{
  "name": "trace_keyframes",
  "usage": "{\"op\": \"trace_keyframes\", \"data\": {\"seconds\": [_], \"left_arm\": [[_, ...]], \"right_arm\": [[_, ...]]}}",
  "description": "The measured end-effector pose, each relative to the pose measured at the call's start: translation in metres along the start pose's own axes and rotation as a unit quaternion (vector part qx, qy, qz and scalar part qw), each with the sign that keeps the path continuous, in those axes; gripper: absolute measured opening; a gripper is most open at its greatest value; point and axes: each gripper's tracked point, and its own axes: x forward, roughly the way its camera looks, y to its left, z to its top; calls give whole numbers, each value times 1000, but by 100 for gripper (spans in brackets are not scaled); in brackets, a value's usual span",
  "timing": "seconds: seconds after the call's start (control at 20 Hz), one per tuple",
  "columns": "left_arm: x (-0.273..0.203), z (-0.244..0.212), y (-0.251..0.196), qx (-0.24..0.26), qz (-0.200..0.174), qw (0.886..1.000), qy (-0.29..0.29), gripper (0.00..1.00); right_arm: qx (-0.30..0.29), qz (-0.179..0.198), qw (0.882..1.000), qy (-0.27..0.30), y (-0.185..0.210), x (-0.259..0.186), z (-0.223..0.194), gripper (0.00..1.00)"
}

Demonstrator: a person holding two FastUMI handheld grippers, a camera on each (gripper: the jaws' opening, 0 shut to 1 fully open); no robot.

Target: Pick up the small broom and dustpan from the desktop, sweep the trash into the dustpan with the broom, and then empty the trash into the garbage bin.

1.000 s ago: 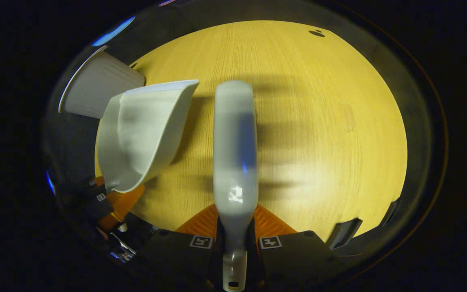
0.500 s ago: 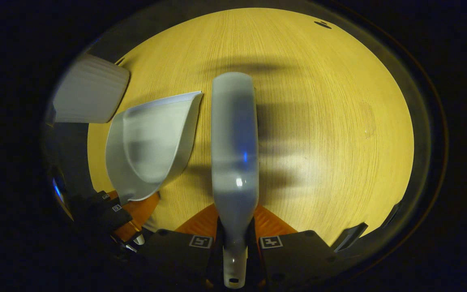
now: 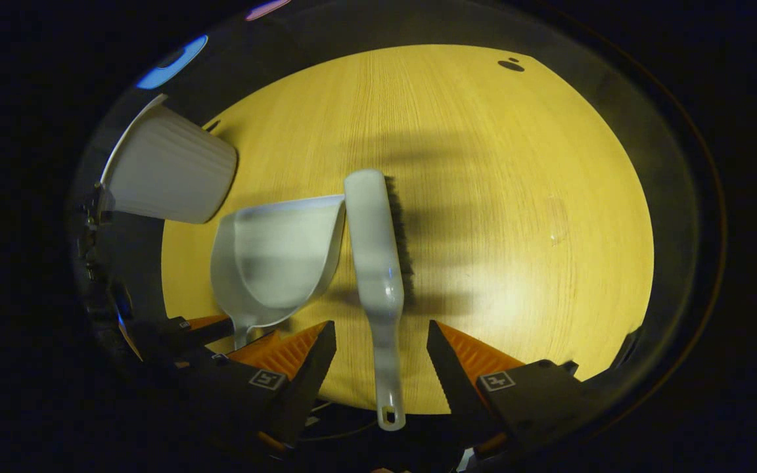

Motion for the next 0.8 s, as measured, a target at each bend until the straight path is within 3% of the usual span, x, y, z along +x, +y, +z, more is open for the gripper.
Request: {"op": "trace_keyframes", "data": {"seconds": [0.25, 0.45, 0.55, 0.65, 0.75, 0.8], "left_arm": [[-91, 19, -30, 15, -46, 996, -79, 79], [-171, 60, -31, 23, -36, 975, -218, 79], [-213, 80, -24, 31, -2, 955, -296, 79], [-244, 85, -28, 44, 1, 930, -364, 79], [-274, 83, -26, 44, -1, 905, -423, 78], [-282, 79, -20, 42, 11, 888, -458, 79]], "right_arm": [[-18, 21, 994, -103, 22, -68, 24, 95], [-28, -13, 970, -240, 25, -129, 70, 95], [-45, -35, 942, -330, 33, -171, 101, 95], [-71, -42, 909, -409, 50, -215, 124, 94], [-77, -19, 877, -475, 74, -252, 138, 94], [-74, -2, 862, -502, 88, -266, 143, 89]]}}
